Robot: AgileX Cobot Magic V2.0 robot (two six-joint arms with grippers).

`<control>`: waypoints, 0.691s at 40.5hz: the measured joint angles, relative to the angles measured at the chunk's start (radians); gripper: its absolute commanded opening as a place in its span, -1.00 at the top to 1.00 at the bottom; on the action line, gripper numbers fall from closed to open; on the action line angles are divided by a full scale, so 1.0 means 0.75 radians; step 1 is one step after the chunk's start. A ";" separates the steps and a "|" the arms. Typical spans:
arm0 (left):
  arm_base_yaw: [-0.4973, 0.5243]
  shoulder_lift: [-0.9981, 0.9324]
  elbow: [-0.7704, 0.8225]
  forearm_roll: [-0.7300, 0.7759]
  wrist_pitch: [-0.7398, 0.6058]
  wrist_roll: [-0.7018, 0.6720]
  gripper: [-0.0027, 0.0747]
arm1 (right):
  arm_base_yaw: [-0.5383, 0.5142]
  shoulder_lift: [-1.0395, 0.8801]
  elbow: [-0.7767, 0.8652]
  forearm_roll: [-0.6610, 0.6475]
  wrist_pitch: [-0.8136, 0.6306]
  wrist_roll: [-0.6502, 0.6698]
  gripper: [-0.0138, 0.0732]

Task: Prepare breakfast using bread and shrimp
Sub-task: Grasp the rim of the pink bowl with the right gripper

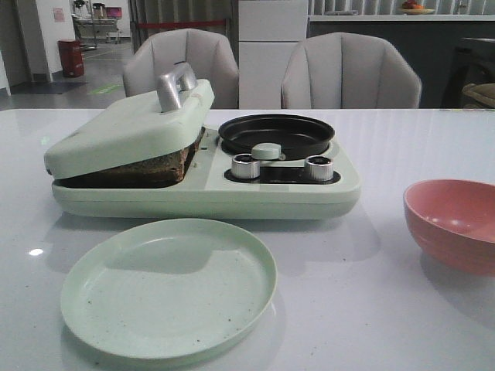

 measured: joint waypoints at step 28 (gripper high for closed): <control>0.000 0.000 0.000 0.000 0.000 0.000 0.67 | -0.085 0.550 -0.106 -0.016 -0.229 -0.019 -0.46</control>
